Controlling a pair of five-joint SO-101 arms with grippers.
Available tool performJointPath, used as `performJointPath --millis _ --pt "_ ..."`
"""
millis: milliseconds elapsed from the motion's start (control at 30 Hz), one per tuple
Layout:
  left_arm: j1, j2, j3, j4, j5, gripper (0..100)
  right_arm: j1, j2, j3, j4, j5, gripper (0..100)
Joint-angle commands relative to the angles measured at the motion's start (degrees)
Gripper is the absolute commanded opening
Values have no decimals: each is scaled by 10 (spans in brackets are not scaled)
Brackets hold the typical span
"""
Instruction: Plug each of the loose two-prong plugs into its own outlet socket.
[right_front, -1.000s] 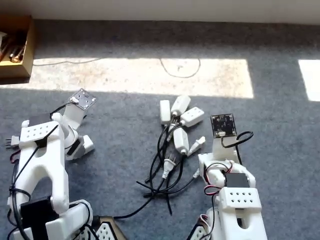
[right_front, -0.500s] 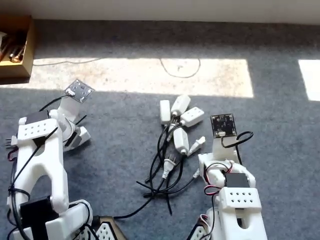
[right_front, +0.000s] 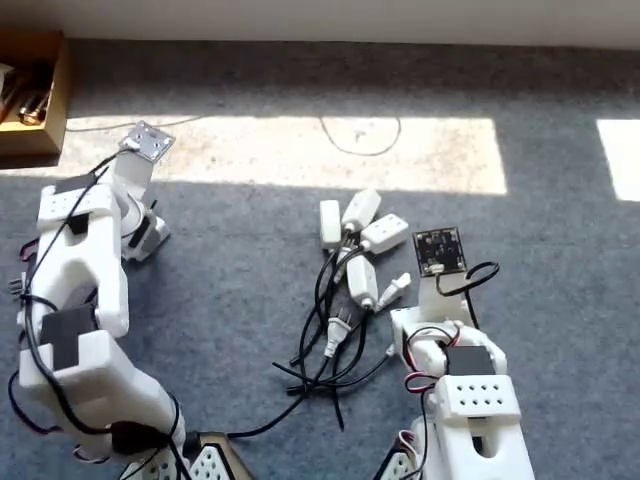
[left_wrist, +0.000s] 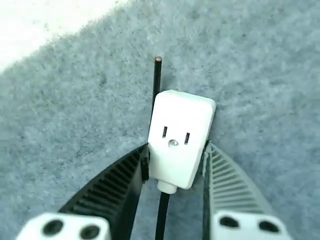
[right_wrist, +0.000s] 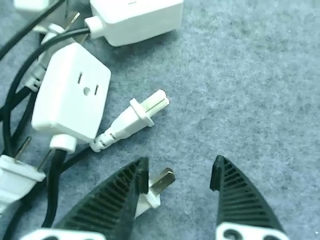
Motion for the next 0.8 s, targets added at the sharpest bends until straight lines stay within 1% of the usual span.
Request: performJointPath --millis 0,100,233,400,533,633,767 --pt "-9 78 -73 33 4 168 -6 -10 -1 -6 4 212" --pt "4 103 -95 49 4 168 -7 -10 -1 -6 5 212" --pt "40 104 -100 82 4 171 -7 -10 -1 -6 5 212" --pt "74 107 -100 98 -2 171 -7 -10 -1 -6 5 212" --pt "100 104 -100 171 -74 168 -6 -10 -1 -6 5 212" --pt "126 103 -101 216 -102 168 -6 -10 -1 -6 22 212" --pt "168 103 -101 287 -149 168 -6 -10 -1 -6 25 212"
